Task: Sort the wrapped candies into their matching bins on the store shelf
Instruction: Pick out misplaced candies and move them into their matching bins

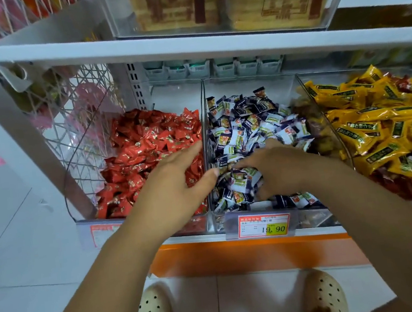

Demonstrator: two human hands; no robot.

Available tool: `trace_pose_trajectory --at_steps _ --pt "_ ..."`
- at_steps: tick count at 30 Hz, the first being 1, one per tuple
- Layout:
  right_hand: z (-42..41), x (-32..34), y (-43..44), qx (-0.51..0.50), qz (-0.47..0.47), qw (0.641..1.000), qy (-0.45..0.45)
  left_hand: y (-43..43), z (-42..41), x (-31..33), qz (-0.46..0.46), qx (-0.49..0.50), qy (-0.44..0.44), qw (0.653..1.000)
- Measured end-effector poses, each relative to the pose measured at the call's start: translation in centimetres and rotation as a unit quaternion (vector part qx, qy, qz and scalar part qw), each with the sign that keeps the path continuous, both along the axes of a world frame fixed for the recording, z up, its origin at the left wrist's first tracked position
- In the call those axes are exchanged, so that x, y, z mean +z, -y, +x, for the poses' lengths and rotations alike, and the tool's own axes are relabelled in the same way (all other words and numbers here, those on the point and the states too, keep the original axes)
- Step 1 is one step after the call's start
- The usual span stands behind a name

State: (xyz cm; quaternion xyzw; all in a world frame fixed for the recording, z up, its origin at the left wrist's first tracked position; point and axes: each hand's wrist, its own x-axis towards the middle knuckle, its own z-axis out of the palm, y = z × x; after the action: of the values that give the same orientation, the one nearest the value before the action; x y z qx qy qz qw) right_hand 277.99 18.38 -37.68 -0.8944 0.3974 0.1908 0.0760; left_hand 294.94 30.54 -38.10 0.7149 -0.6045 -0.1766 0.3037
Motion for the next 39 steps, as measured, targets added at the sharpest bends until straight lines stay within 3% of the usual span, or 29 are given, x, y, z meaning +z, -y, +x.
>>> trace_pose_trajectory --at_steps 4,7,9,10,15,19,23,26,29,32,35,39 --pt "0.8 -2.1 0.6 -0.047 0.049 0.983 0.172 0.1 0.3 -0.1 -0.001 -0.006 -0.045 0.999" --pt "0.8 -0.8 1.1 -0.171 0.187 0.902 0.350 0.1 0.5 -0.2 -0.006 -0.016 -0.068 0.998" --pt "0.0 1.4 1.6 -0.217 0.283 0.837 0.414 0.2 0.5 -0.3 -0.005 -0.022 -0.069 0.997" --pt "-0.5 2.8 1.7 -0.217 0.292 0.833 0.416 0.3 0.6 -0.4 -0.006 -0.021 -0.068 0.997" --pt "-3.1 5.8 2.2 -0.139 0.090 0.963 0.213 0.3 0.7 -0.3 -0.012 -0.023 -0.079 0.997" --pt "-2.5 2.3 2.1 -0.087 0.039 0.995 0.012 0.3 0.7 -0.4 -0.009 -0.033 -0.087 0.996" --pt "-2.1 -0.3 2.3 -0.048 -0.043 0.998 -0.012 0.4 0.9 -0.8 -0.002 -0.028 -0.076 0.997" --pt "-2.0 -1.0 2.3 -0.046 -0.074 0.994 0.065 0.3 0.5 -0.4 -0.007 -0.023 -0.074 0.997" --pt "-2.1 -0.4 2.0 -0.088 -0.026 0.986 0.142 0.3 0.2 0.0 -0.025 -0.010 -0.037 0.999" --pt "-2.4 1.4 1.4 -0.129 0.066 0.951 0.273 0.7 0.0 0.1 -0.098 0.002 0.034 0.995" --pt "-2.7 2.6 0.6 -0.189 0.131 0.889 0.396 1.5 -0.9 -0.1 -0.142 -0.010 0.096 0.985" --pt "-2.3 2.5 -0.1 -0.261 0.299 0.767 0.504 2.3 -2.7 -0.4 -0.155 -0.006 0.132 0.979"
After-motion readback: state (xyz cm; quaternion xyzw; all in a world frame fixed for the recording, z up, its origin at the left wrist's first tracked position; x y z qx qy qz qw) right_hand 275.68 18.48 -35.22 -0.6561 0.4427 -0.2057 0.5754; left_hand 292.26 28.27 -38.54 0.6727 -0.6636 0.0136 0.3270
